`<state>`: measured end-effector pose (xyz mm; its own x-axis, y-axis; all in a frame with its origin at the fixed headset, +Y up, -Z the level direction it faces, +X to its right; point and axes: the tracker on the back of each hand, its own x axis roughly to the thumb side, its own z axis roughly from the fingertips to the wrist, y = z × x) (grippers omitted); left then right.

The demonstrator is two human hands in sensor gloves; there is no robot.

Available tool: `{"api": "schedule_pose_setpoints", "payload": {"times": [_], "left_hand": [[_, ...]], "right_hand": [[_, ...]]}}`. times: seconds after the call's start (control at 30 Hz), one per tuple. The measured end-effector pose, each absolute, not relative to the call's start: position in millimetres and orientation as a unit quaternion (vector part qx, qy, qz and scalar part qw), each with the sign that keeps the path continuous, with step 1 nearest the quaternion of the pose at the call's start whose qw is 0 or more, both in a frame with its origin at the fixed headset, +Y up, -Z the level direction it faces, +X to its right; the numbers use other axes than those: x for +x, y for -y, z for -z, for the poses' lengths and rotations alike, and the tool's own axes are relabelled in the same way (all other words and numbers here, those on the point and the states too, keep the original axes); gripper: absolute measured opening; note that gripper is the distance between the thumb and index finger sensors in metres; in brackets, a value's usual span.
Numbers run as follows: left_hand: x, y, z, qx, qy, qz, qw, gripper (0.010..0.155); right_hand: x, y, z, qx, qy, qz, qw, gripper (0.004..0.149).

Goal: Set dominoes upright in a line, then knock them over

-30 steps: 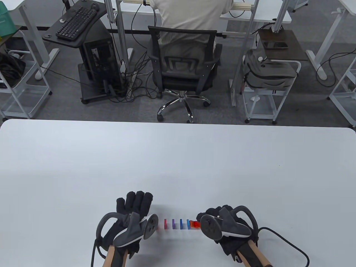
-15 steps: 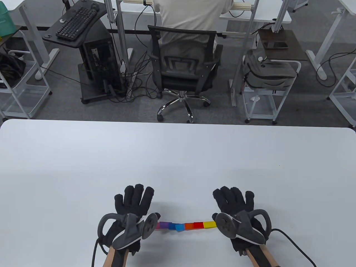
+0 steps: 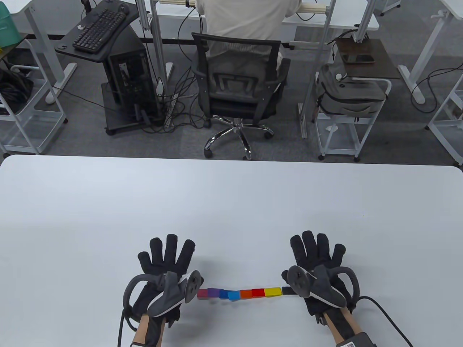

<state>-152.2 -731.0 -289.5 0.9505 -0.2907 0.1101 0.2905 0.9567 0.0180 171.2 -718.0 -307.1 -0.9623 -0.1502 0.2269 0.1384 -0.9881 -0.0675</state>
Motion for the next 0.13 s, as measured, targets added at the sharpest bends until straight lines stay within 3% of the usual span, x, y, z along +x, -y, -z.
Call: {"api": "schedule_pose_setpoints", "payload": {"times": [0.13], "left_hand": [[-152.0,729.3,288.7,-0.004,0.056,0.145,0.988,0.094]], "right_hand": [[172.4,717.0,307.3,-0.116,-0.026,0.990,0.072,0.090]]}}
